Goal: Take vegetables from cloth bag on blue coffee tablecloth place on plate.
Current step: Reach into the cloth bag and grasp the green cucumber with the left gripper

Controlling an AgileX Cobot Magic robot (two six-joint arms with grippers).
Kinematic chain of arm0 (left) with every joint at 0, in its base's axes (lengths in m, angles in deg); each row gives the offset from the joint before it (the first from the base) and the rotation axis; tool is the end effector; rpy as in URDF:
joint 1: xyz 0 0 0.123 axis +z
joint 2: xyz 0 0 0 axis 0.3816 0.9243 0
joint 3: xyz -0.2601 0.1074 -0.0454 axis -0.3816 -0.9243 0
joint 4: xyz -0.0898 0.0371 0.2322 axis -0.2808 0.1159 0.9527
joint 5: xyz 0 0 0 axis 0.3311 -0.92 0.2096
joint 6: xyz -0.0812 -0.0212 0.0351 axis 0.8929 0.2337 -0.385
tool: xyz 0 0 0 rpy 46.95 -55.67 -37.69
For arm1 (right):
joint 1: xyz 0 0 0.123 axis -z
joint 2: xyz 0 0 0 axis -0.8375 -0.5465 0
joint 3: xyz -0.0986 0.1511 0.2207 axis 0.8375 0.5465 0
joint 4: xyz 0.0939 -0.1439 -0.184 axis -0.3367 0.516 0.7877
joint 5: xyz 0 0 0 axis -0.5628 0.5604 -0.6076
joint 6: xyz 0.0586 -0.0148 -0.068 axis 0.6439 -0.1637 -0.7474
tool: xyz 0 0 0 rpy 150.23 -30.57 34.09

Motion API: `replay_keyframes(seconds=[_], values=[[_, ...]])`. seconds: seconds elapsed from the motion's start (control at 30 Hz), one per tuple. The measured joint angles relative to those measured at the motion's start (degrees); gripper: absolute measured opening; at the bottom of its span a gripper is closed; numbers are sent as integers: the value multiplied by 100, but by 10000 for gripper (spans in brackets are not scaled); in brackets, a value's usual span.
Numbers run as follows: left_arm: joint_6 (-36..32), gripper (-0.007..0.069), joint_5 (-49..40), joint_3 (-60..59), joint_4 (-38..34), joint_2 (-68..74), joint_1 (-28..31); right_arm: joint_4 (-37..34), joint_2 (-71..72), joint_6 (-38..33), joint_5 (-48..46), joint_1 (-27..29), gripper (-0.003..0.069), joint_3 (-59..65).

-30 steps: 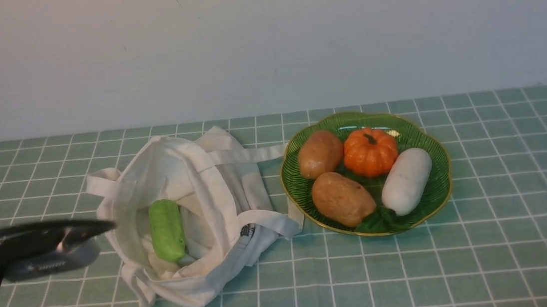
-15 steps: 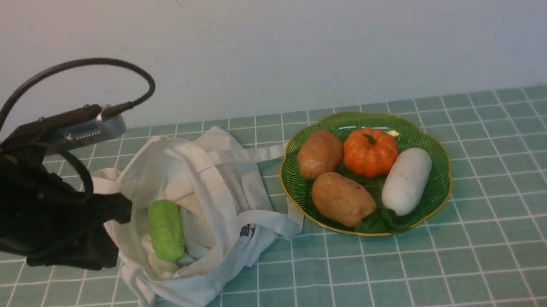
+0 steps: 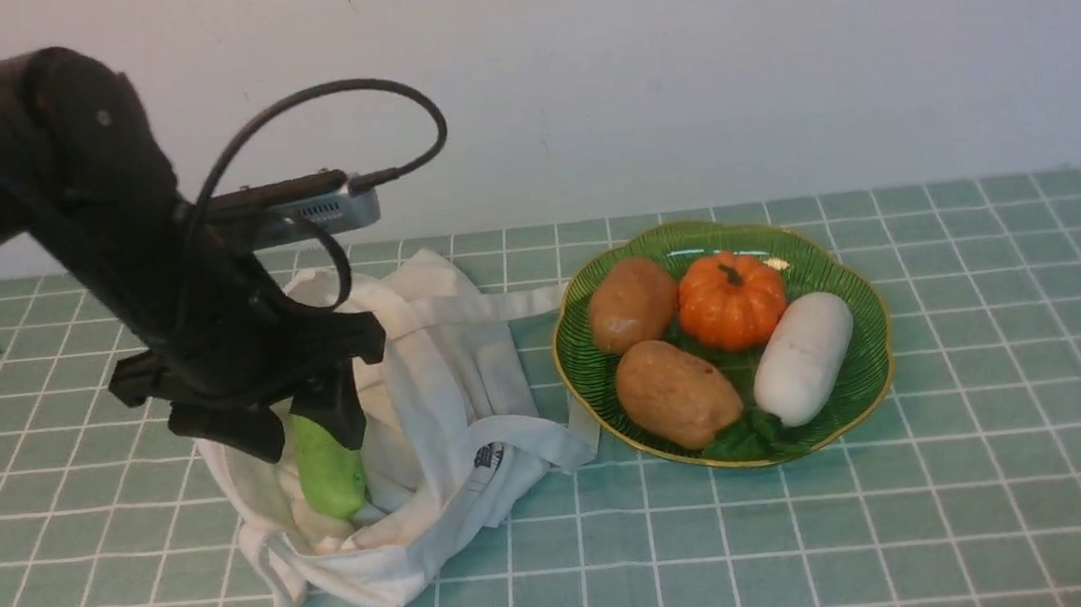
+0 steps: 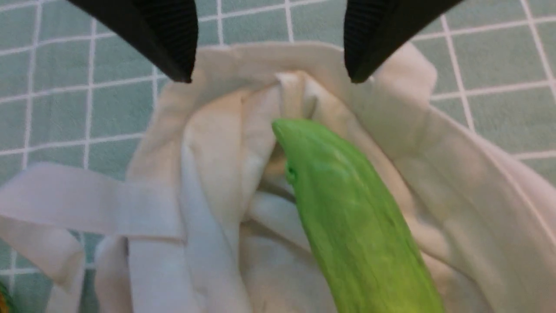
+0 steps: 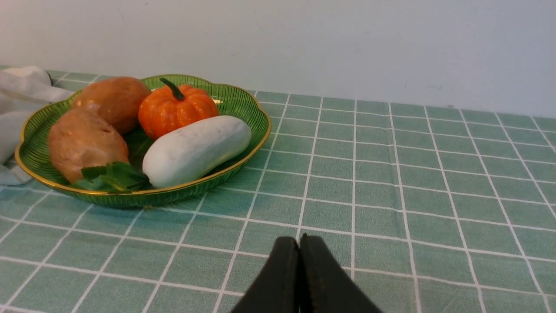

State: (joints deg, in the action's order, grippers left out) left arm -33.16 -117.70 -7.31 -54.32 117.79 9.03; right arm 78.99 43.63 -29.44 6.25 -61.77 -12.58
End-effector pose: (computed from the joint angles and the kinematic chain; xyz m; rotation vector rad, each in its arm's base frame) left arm 0.3379 -0.0961 0.2505 0.0766 3.0070 -0.2979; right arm 0.0525 0.0053 0.1726 -0.1174 1.8576 0.0446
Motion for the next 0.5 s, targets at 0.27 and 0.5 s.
replay_keyframes(seconds=[0.27, 0.5], values=[[507, 419, 37, 485, 507, 898, -54, 0, 0, 0, 0, 0, -15, 0], [458, 482, 423, 504, 514, 1317, -54, 0, 0, 0, 0, 0, -15, 0]])
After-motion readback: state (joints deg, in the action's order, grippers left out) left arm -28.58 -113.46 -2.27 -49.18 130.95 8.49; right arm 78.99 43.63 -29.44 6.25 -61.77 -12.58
